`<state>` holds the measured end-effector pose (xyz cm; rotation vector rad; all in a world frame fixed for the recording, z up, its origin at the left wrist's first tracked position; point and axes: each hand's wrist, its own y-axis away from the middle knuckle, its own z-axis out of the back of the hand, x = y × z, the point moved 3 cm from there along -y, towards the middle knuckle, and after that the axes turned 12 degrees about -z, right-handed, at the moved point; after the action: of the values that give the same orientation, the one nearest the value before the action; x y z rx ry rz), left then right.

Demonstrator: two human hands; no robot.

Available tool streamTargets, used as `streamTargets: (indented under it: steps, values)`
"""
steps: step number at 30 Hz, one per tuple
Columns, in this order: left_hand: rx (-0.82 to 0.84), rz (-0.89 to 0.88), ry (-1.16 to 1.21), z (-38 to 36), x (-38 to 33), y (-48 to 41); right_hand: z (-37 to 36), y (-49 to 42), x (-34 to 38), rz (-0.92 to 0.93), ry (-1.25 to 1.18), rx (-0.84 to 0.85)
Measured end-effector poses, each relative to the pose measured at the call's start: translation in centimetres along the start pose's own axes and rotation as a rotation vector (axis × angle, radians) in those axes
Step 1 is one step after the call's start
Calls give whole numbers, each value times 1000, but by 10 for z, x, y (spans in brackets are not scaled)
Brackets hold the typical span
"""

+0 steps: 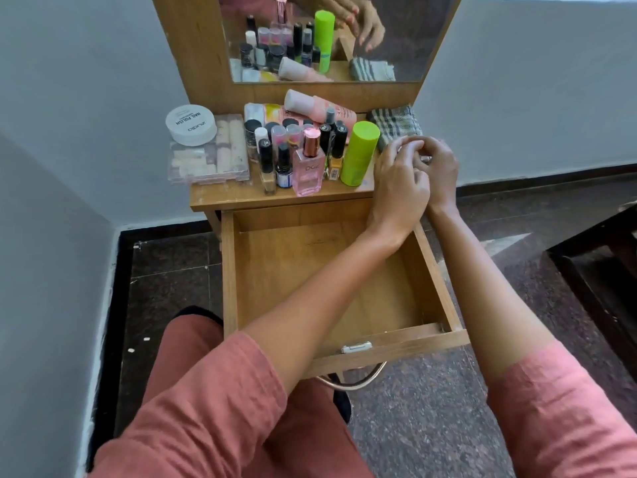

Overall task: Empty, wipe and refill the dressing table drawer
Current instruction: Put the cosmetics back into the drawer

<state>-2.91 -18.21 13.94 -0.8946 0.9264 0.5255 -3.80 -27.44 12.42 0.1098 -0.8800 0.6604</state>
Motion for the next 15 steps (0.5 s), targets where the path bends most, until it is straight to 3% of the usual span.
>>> streamTargets:
  steps: [9,15]
  values:
    - [-110,-81,-6,69,-1,42,-13,75,36,-55,-280,39]
    - [-300,-34,-35,138,22,61,-47,125,75,-42,-439,134]
